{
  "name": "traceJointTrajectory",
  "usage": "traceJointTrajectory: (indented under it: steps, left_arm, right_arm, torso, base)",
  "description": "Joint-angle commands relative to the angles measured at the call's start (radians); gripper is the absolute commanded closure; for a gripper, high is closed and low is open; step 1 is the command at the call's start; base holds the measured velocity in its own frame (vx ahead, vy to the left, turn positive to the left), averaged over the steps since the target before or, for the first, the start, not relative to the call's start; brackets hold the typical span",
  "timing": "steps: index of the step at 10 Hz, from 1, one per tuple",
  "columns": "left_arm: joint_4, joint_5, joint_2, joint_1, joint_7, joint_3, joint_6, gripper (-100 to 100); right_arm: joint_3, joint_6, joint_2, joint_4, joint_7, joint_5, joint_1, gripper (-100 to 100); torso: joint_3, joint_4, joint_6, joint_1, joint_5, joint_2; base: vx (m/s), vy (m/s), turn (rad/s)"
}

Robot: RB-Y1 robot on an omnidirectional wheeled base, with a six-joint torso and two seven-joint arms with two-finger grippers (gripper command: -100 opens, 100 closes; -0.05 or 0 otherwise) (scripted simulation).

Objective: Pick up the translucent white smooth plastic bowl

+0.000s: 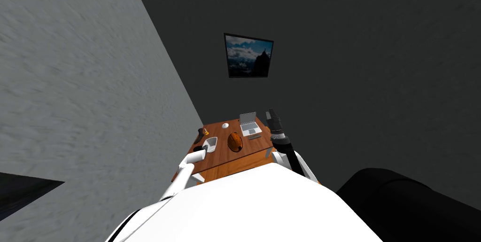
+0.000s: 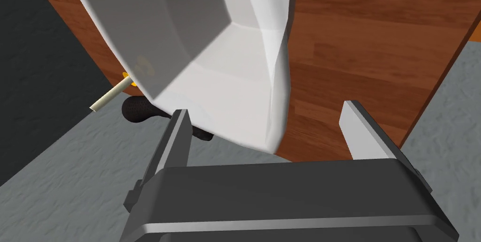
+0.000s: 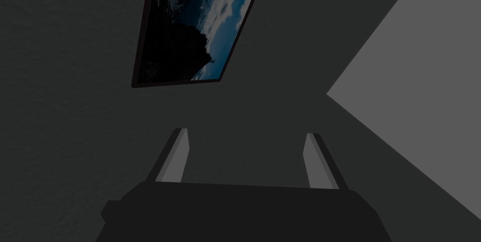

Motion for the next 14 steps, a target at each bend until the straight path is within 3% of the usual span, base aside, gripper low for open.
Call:
traceJointTrajectory:
  steps: [1, 3, 4, 5, 6, 9, 10, 11, 14]
  left_arm:
    - [0.03, 0.004, 0.005, -0.013, 0.002, 0.002, 0.001, -100]
    - [0.067, 0.011, 0.017, -0.029, 0.008, 0.007, 0.02, -100]
    - [0.055, 0.008, 0.013, -0.025, 0.006, 0.005, 0.014, -100]
    - [0.058, 0.009, 0.014, -0.026, 0.007, 0.006, 0.015, 0]
    - [0.079, -0.006, 0.01, -0.017, 0.039, -0.008, -0.016, -100]
    - [0.111, -0.028, 0.004, -0.003, 0.087, -0.029, -0.061, -100]
    - [0.122, -0.022, 0.006, -0.015, 0.074, -0.024, -0.058, -100]
    - [0.126, -0.023, 0.006, -0.015, 0.078, -0.025, -0.064, 100]
    - [0.126, -0.023, 0.006, -0.015, 0.076, -0.026, -0.063, 100]
  right_arm:
    - [0.0, 0.0, 0.0, 0.0, 0.0, 0.0, 0.0, 0]
    - [0.0, 0.0, 0.0, 0.0, 0.0, 0.0, 0.0, 0]
    - [0.0, 0.0, 0.0, 0.0, 0.0, 0.0, 0.0, 0]
    - [0.0, 0.0, 0.0, 0.0, 0.0, 0.0, 0.0, 0]
    - [0.0, 0.0, 0.0, 0.0, 0.0, 0.0, 0.0, 0]
    - [0.0, 0.0, 0.0, 0.0, 0.0, 0.0, 0.0, 0]
    - [0.0, 0.0, 0.0, 0.0, 0.0, 0.0, 0.0, 0]
    - [0.0, 0.0, 0.0, 0.0, 0.0, 0.0, 0.0, 0]
    - [0.0, 0.0, 0.0, 0.0, 0.0, 0.0, 0.0, 0]
  torso:
    - [0.0, 0.0, 0.0, 0.0, 0.0, 0.0]
    - [0.001, 0.0, 0.0, 0.0, 0.0, 0.001]
    - [0.001, 0.0, 0.0, 0.0, 0.0, 0.001]
    - [0.001, 0.0, 0.0, 0.0, 0.0, 0.002]
    - [0.001, 0.001, 0.0, 0.0, 0.0, 0.003]
    - [0.0, 0.0, 0.0, 0.003, 0.001, 0.0]
    - [0.0, 0.0, 0.0, 0.003, 0.001, 0.0]
    - [0.001, 0.0, 0.0, 0.001, 0.0, 0.001]
    - [0.002, 0.001, -0.001, -0.001, 0.0, 0.003]
  base:
    - [0.025, -0.002, 0.001]
    - [0.019, -0.004, 0.003]
    - [0.012, -0.002, 0.002]
    - [0.0, 0.0, 0.0]
    - [0.038, 0.027, -0.073]
    - [0.051, 0.048, -0.062]
    - [0.017, 0.016, -0.009]
    - [0.0, 0.0, 0.0]
    - [0.001, 0.0, -0.005]
